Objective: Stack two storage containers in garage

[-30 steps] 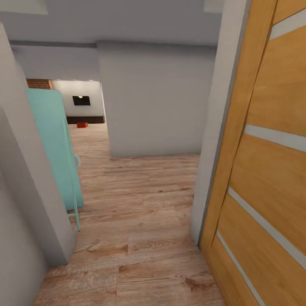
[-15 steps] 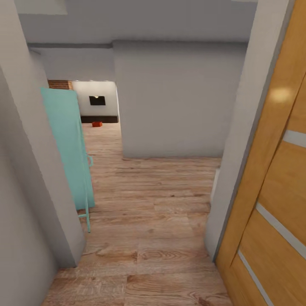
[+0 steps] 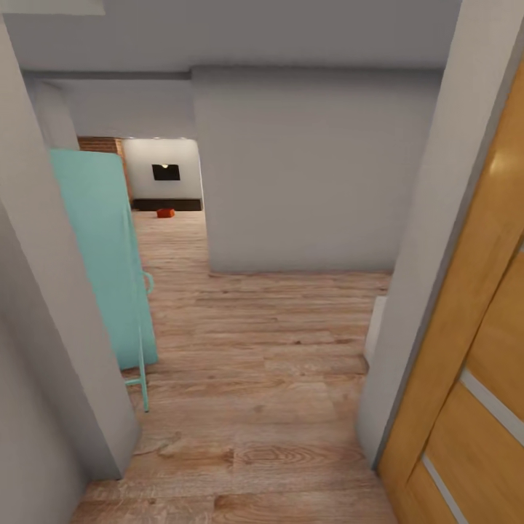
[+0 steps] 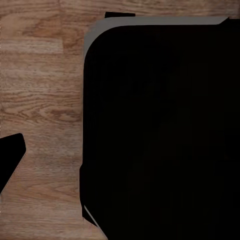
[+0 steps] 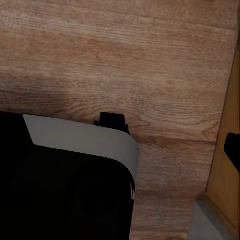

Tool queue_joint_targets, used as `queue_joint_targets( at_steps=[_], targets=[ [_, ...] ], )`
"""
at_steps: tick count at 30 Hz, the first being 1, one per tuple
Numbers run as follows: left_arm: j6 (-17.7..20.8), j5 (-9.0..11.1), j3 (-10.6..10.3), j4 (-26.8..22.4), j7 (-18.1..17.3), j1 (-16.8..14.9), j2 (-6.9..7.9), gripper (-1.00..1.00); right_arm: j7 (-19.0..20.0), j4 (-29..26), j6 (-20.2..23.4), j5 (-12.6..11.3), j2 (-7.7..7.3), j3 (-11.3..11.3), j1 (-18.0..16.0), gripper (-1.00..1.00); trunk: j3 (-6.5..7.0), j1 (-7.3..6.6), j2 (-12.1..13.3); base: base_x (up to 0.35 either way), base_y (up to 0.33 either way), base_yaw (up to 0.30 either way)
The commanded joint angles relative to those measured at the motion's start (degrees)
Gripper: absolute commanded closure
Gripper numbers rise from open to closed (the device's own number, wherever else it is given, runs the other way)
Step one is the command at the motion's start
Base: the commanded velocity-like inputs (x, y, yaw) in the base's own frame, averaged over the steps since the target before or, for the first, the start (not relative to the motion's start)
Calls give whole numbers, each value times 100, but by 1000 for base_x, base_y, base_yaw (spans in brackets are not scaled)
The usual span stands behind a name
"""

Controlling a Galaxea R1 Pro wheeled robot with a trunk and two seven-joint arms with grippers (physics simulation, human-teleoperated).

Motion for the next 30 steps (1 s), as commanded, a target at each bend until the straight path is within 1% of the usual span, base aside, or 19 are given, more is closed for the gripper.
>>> queue_joint_targets(
  at_steps=[1,30],
  targets=[
    [-10,25,6,0,7,-2,-1,-100,-4,13,-28,-45,4,50,-5,-100,-6,2,-3,245,0,0],
    [-3,25,7,1,7,-2,-1,-100,-4,13,-26,-49,14,44,-5,-100,-6,2,-3,245,0,0]
  ],
)
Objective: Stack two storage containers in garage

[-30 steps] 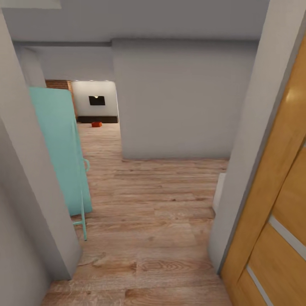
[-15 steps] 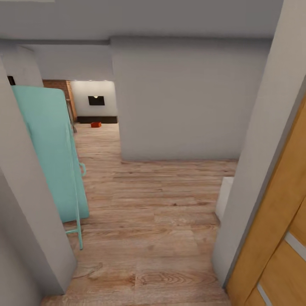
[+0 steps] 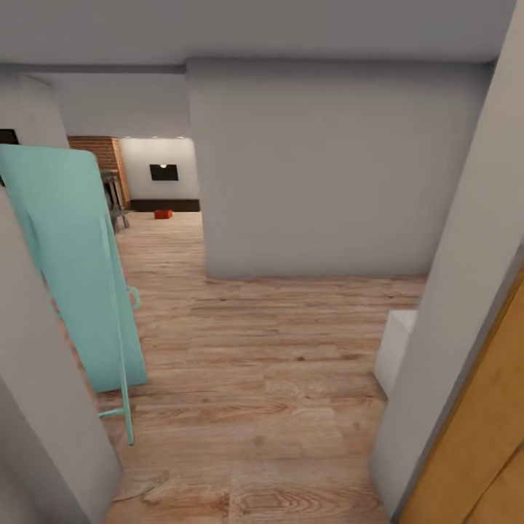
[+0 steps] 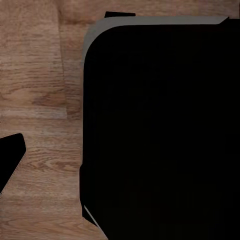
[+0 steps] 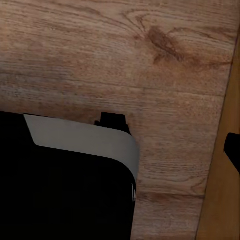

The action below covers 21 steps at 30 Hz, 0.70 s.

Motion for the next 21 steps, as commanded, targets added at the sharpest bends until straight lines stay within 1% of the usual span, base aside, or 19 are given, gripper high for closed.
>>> queue_joint_targets(
  at_steps=[1,21],
  targets=[
    [-8,25,6,-1,7,-2,-1,-100,-4,13,-26,-46,1,48,-7,-100,-6,2,-3,245,0,0],
    [-15,25,6,2,8,-2,-1,-100,-4,13,-26,-42,-5,48,-6,-100,-6,2,-3,245,0,0]
  ],
)
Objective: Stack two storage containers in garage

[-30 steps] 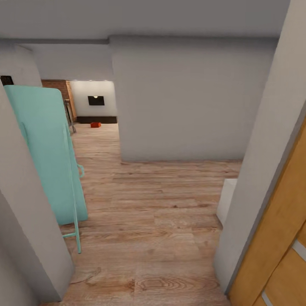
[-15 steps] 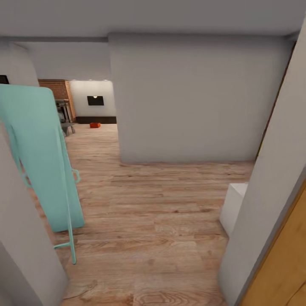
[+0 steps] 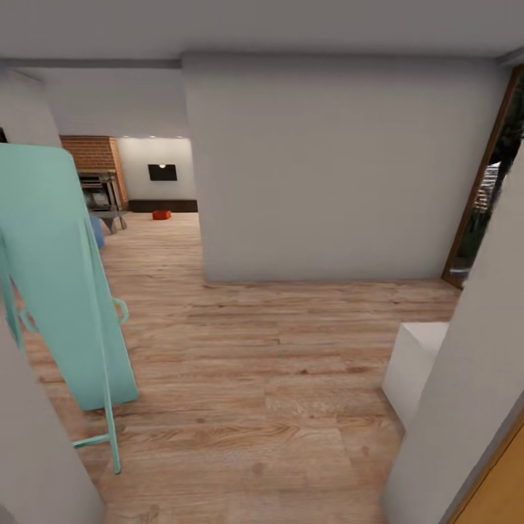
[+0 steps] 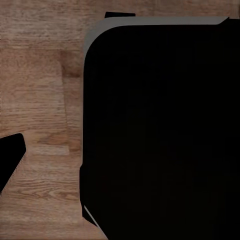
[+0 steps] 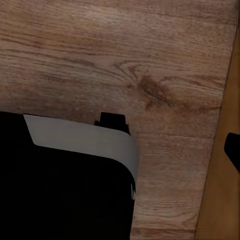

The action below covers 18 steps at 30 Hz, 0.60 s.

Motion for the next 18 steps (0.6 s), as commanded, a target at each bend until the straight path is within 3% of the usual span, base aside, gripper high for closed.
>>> queue_joint_targets(
  at_steps=[1,18],
  targets=[
    [-7,25,6,1,7,-2,-1,-100,-4,13,-28,-46,4,48,-5,-100,-6,2,-3,245,0,0],
    [-2,25,6,0,6,-2,0,-100,-4,13,-26,-46,9,48,-4,-100,-6,2,-3,245,0,0]
  ],
)
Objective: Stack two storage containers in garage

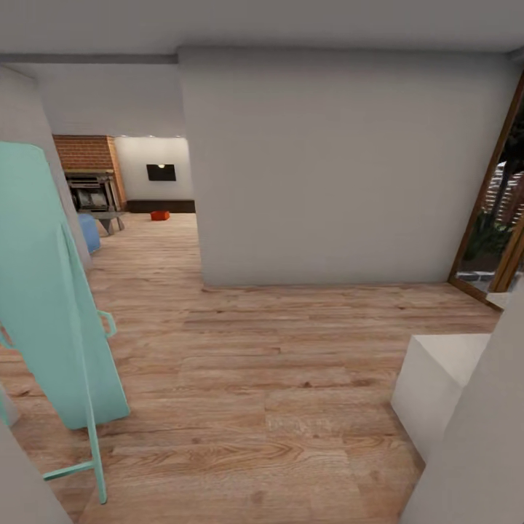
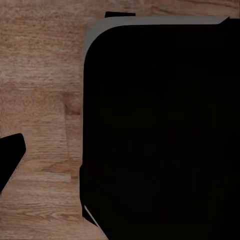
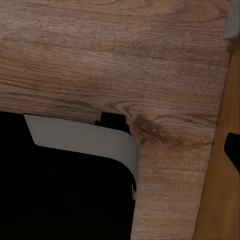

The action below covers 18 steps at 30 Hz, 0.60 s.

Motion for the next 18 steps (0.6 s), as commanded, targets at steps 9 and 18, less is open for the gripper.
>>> queue_joint_targets(
  at_steps=[9,18],
  targets=[
    [-8,25,6,2,8,-2,0,-100,-4,13,-26,-46,0,48,-5,-100,-6,2,-3,246,0,0],
    [-11,25,6,1,8,-2,-1,-100,-4,13,-26,-46,-3,48,-5,-100,-6,2,-3,246,0,0]
  ],
)
